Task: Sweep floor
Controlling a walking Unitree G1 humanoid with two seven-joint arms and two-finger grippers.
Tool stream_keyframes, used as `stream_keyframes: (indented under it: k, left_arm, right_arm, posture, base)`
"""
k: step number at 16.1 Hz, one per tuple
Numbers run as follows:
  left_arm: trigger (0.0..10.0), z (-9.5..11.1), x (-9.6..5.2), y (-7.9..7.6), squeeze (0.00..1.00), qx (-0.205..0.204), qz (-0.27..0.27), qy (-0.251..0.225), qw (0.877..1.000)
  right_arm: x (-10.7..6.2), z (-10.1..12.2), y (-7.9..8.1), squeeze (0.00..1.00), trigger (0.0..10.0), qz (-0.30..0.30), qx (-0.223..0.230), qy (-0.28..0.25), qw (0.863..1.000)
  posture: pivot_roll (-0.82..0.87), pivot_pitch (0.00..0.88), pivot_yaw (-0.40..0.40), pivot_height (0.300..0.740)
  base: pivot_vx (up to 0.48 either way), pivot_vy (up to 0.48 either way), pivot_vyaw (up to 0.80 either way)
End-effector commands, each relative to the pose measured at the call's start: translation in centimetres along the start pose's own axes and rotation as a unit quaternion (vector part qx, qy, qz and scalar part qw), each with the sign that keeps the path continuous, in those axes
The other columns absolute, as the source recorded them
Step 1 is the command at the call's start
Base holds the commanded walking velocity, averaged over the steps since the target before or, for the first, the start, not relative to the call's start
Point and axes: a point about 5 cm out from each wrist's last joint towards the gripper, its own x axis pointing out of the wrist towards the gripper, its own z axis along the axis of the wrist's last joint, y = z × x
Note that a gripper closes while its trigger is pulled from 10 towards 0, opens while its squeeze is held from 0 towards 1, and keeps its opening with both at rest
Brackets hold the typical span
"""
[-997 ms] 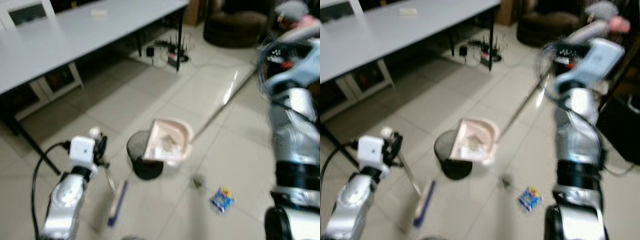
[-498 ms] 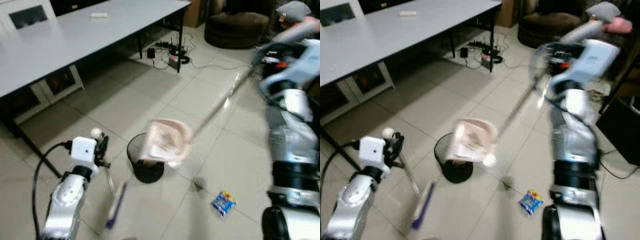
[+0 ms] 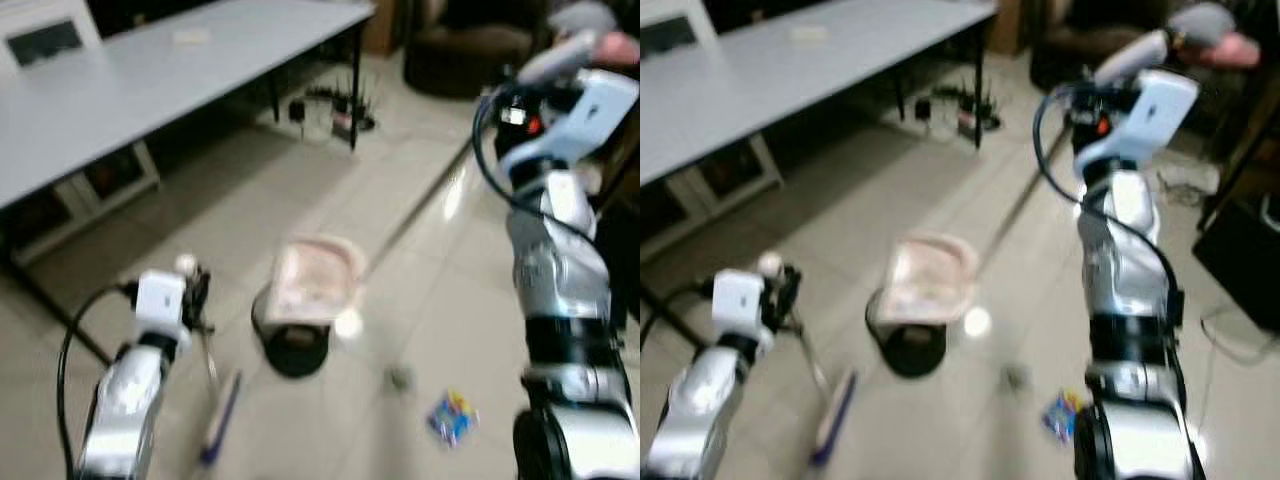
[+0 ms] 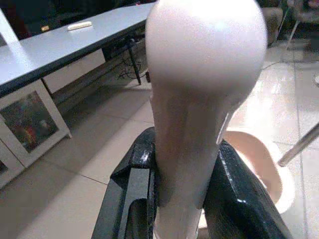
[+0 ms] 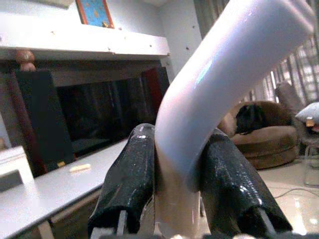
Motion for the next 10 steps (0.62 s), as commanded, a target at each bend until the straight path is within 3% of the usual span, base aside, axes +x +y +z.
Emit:
stream_keyframes:
  k: [1,5,10]
  left_arm:
    - [10.0,0.7,0.3,-0.2,0.00,0.005,0.002,-0.018,1.000]
    - [10.0,0.5,0.2,-0.4,0.00,0.008,-0.002,-0.014,1.000]
    - [10.0,0.3,0.3,-0.3,0.00,0.012,-0.001,-0.010,1.000]
  right_arm:
    - [0.5,1.4,-0.3,0.00,10.0,-0.001,-0.006,-0.038,0.999]
    - [0.6,1.1,0.6,0.00,10.0,0.022,-0.017,-0.045,0.999]
    - [-0.4,0.0,1.6,0.00,10.0,0.050,-0.028,-0.052,0.997]
  posture:
    - [0.01,0.006,0.051,0.740]
    - [0.01,0.013,0.053,0.740]
    - [0.00,0.001,0.061,0.740]
  base:
    - [0.000,0.000,0.00]
    - [0.000,0.000,0.00]
    - [0.000,0.000,0.00]
